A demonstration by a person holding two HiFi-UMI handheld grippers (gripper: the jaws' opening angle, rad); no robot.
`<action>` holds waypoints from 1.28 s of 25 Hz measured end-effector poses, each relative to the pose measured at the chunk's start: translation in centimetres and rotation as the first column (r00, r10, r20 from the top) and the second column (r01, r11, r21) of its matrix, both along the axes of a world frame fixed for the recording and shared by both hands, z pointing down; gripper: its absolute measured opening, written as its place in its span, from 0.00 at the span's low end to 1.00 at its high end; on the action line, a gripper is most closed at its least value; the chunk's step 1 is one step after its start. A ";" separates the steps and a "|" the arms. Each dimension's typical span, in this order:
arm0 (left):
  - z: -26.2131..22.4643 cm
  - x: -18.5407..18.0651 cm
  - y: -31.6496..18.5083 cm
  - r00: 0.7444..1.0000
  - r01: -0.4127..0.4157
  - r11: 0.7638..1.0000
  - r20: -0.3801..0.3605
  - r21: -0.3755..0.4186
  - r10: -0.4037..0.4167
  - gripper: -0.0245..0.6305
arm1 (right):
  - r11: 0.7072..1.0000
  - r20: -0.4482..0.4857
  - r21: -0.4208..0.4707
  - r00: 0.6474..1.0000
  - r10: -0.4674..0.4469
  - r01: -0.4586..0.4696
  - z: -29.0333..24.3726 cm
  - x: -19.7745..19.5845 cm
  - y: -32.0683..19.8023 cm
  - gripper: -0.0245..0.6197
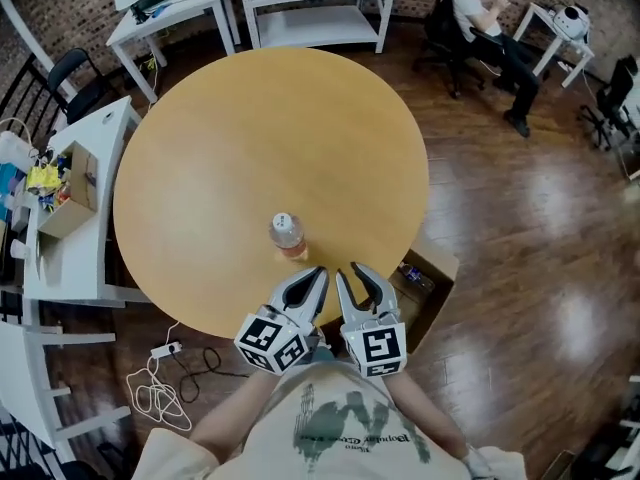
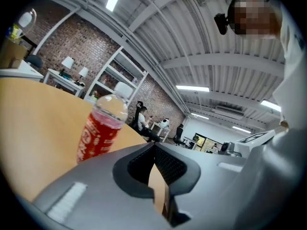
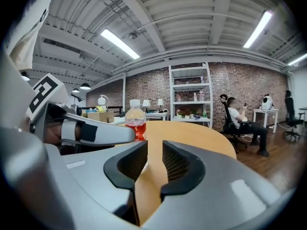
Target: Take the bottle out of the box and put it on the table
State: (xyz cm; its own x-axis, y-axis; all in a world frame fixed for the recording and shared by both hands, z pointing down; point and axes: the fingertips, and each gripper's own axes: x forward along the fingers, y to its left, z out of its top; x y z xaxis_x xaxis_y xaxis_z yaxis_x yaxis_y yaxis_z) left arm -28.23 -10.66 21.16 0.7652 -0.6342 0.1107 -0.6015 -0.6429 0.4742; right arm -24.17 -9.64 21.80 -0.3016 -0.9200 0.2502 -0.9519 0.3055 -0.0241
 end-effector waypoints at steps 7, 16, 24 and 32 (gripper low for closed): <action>-1.4 6.7 2.6 0.981 -0.192 0.978 0.023 0.085 0.191 0.04 | 0.993 0.005 0.019 0.993 0.117 -0.117 -2.1 5.2 3.1 0.04; -2.1 8.6 4.6 0.963 -0.271 0.954 0.047 0.126 0.267 0.04 | 0.985 0.026 0.020 0.985 0.172 -0.172 -3.3 7.1 5.3 0.04; -1.8 6.8 4.4 0.967 -0.253 0.960 0.042 0.122 0.250 0.04 | 0.991 -0.017 -0.018 0.991 0.130 -0.130 -2.3 5.4 5.4 0.04; -1.2 6.7 4.5 0.961 -0.275 0.955 0.038 0.115 0.272 0.04 | 0.992 -0.022 -0.023 0.992 0.127 -0.127 -2.0 4.8 5.1 0.04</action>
State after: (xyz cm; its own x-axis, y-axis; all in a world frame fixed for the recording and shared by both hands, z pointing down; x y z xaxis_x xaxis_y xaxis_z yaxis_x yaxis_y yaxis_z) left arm -21.55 -6.15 20.01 0.9095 -0.4103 0.0664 -0.4039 -0.8348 0.3741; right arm -19.36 -4.50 19.79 -0.1774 -0.9441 0.2777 -0.9833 0.1818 -0.0101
